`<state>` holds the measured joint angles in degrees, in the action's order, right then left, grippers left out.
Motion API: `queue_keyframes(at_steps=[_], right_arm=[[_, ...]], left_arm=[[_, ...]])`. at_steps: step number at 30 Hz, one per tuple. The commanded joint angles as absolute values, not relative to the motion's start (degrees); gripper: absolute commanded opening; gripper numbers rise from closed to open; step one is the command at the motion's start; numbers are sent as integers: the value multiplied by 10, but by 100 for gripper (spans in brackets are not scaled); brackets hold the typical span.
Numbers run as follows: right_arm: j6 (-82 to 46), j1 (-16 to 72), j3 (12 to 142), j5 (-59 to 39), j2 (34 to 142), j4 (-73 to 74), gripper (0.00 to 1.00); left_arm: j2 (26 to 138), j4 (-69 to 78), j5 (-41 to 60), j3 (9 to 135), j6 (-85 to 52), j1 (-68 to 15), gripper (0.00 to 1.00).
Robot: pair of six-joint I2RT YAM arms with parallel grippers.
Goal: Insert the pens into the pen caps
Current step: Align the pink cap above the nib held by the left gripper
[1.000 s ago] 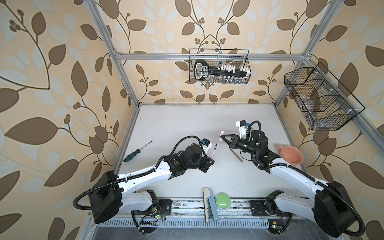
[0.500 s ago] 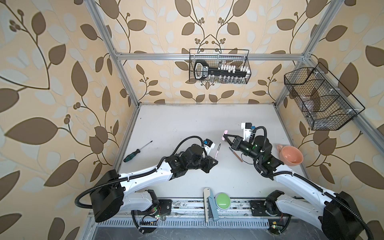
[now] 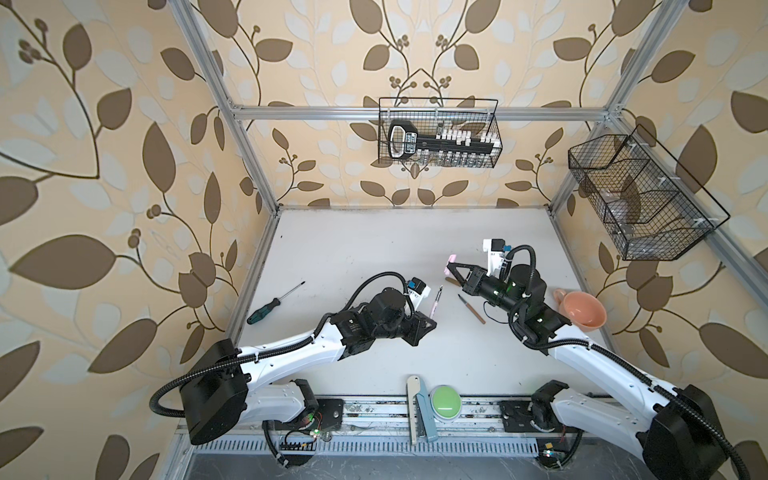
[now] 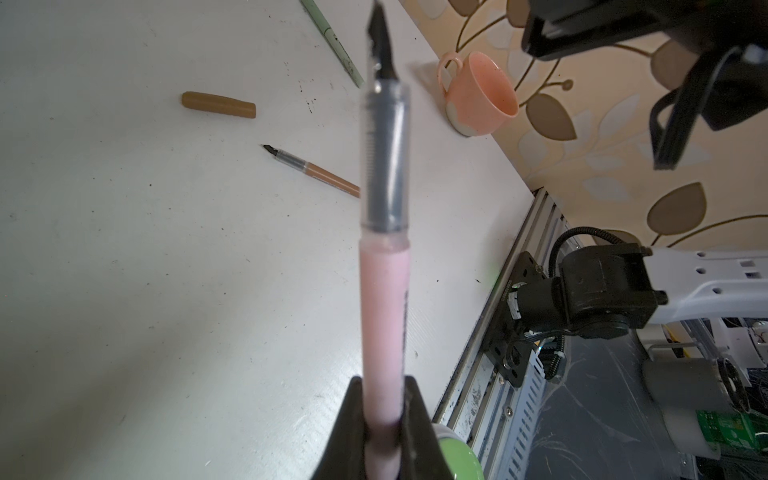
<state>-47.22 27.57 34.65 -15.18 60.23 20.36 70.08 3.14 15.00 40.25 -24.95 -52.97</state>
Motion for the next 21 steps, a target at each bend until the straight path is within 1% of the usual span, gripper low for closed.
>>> queue_keyframes(at_steps=[1,12,21], right_arm=[[-466,274,364,-153,616,201,5],[-476,291,366,-163,642,224,5],[-477,294,360,-159,626,220,5]], left_arm=[[684,47,163,406,-236,-535,5],[678,41,158,404,-232,-536,5],[679,41,156,403,-233,-536,4]])
